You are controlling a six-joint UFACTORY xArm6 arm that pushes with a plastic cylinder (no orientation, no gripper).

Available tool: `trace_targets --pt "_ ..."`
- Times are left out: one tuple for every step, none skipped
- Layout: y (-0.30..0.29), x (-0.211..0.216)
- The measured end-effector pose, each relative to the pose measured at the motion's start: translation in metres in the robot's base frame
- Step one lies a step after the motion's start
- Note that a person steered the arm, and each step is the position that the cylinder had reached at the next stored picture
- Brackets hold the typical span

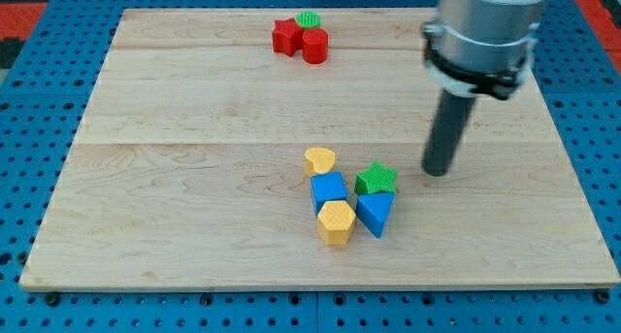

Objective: Slide red star towards center left

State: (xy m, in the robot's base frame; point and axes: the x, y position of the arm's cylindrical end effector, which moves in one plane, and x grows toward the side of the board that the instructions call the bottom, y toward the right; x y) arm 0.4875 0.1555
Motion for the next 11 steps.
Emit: trace_targets --pt "0.023 0.042" --pt "0.028 0.036" --pt "0.064 -0.023" --pt "0.079 -0.106" --pt "0.059 -0.196" --pt "0.022 -0.266" --pt "-0.066 -0.271" --pt "-0.168 -0.251" --pt "-0.253 -0.214" --pt "-0.276 -0.187" --pt "-0.276 -0.187"
